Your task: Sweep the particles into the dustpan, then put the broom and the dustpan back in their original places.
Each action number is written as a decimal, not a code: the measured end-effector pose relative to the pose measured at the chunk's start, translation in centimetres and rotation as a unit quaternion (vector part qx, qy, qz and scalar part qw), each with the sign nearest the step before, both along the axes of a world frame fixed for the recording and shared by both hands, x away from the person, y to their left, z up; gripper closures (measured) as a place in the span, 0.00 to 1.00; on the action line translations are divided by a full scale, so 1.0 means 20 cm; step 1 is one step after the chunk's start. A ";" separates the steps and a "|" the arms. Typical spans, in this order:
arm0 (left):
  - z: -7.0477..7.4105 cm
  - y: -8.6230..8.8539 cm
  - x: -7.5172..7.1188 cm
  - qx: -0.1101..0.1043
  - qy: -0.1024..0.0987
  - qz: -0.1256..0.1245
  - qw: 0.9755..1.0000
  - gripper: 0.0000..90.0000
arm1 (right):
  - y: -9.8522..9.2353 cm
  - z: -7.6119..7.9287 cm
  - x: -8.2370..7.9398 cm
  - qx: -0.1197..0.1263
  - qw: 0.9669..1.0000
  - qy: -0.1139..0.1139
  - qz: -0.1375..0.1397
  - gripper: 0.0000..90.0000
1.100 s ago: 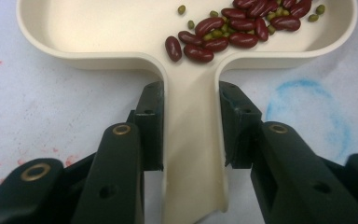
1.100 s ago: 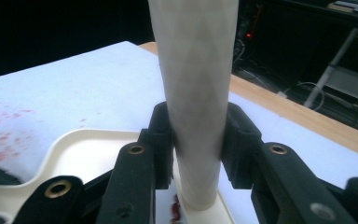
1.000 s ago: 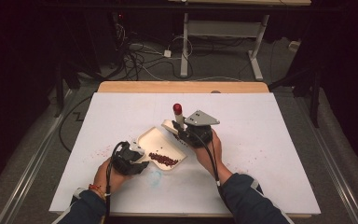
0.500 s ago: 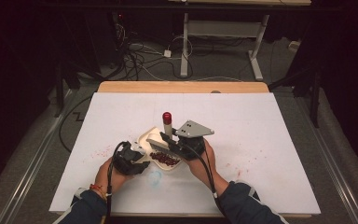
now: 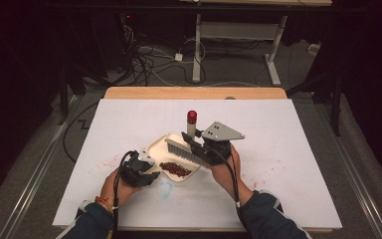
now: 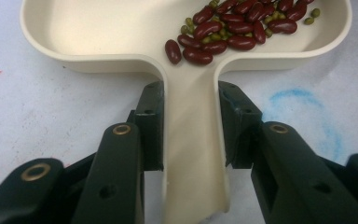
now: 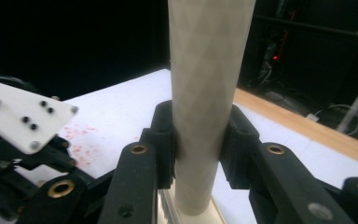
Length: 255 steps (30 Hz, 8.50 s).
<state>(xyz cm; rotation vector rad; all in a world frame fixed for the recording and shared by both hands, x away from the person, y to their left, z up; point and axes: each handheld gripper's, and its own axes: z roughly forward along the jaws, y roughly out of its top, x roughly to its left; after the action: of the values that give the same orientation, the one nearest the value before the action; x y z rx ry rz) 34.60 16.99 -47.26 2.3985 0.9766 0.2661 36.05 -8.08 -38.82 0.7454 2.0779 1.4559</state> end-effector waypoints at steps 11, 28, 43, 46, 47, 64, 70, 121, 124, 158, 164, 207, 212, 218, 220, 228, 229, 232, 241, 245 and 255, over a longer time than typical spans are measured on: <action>-0.01 0.01 0.00 -0.009 0.006 0.002 1.000 0.70 | -0.02 -0.05 0.06 -0.015 1.000 -0.005 -0.011 0.78; -0.01 0.00 -0.02 -0.019 0.005 0.015 1.000 0.70 | 0.13 -0.10 -0.03 -0.036 0.998 0.005 0.042 0.78; -0.02 0.02 -0.02 -0.018 0.005 0.011 1.000 0.70 | 0.07 -0.04 -0.01 -0.011 0.999 0.003 0.051 0.78; -0.02 0.02 -0.02 -0.016 0.005 0.012 1.000 0.70 | 0.05 -0.02 -0.01 -0.011 0.999 -0.003 0.043 0.78; -0.02 0.02 -0.02 -0.016 0.005 0.012 1.000 0.70 | 0.05 -0.02 -0.01 -0.009 0.999 -0.004 0.042 0.78; -0.02 0.02 -0.01 -0.011 0.004 0.009 1.000 0.70 | -0.09 0.09 0.00 0.005 1.000 -0.016 0.023 0.78; -0.02 0.02 0.00 -0.010 0.005 0.013 1.000 0.70 | -0.15 0.12 -0.01 -0.006 1.000 -0.015 0.017 0.78; -0.05 0.15 -0.07 -0.033 -0.003 0.130 0.991 0.70 | -0.40 0.16 -0.13 -0.020 0.999 -0.006 0.036 0.78; -0.05 0.16 -0.07 -0.032 -0.006 0.143 0.989 0.70 | -0.49 0.16 -0.14 -0.032 0.999 -0.009 0.033 0.78; -0.08 0.19 -0.04 -0.055 -0.011 0.239 0.969 0.57 | -1.12 0.09 -0.09 -0.098 0.987 0.120 0.052 0.77; -0.07 0.12 -0.08 -0.056 -0.006 0.228 0.972 0.50 | -1.11 0.08 0.06 -0.095 0.988 0.124 0.018 0.73; 0.00 0.22 -0.27 -0.082 -0.143 0.039 0.986 0.24 | -0.92 -0.11 0.44 -0.057 0.976 0.090 -0.188 0.54; -0.01 0.21 -0.27 -0.080 -0.140 0.039 0.986 0.24 | -0.91 -0.10 0.43 -0.043 0.978 0.082 -0.187 0.46; 0.00 0.20 -0.27 -0.077 -0.144 0.037 0.986 0.24 | -0.89 -0.08 0.41 -0.040 0.981 0.067 -0.180 0.31; -0.01 0.20 -0.27 -0.077 -0.144 0.036 0.986 0.24 | -0.87 -0.07 0.40 -0.050 0.981 0.058 -0.179 0.24; -0.01 0.20 -0.27 -0.077 -0.146 0.037 0.986 0.20 | -0.85 -0.05 0.37 -0.040 0.982 0.036 -0.181 0.17; -0.01 0.20 -0.27 -0.079 -0.145 0.035 0.986 0.20 | -0.85 -0.05 0.37 -0.038 0.983 0.033 -0.178 0.17; 0.00 0.20 -0.27 -0.080 -0.148 0.034 0.985 0.20 | -0.84 -0.05 0.36 -0.037 0.983 0.032 -0.176 0.17; 0.00 0.20 -0.28 -0.077 -0.153 0.033 0.985 0.20 | -0.82 -0.01 0.31 -0.030 0.984 0.010 -0.175 0.18; 0.00 0.20 -0.27 -0.074 -0.152 0.034 0.985 0.20 | -0.81 0.00 0.30 -0.033 0.985 0.007 -0.171 0.18; 0.00 0.19 -0.28 -0.072 -0.154 0.021 0.985 0.20 | -0.82 0.03 0.25 -0.022 0.987 0.004 -0.158 0.18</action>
<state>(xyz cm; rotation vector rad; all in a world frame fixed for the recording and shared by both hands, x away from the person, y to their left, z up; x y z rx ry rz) 29.04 20.82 -47.32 2.1281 0.8705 0.5437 40.99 -24.53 -38.30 1.0123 1.8857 1.2297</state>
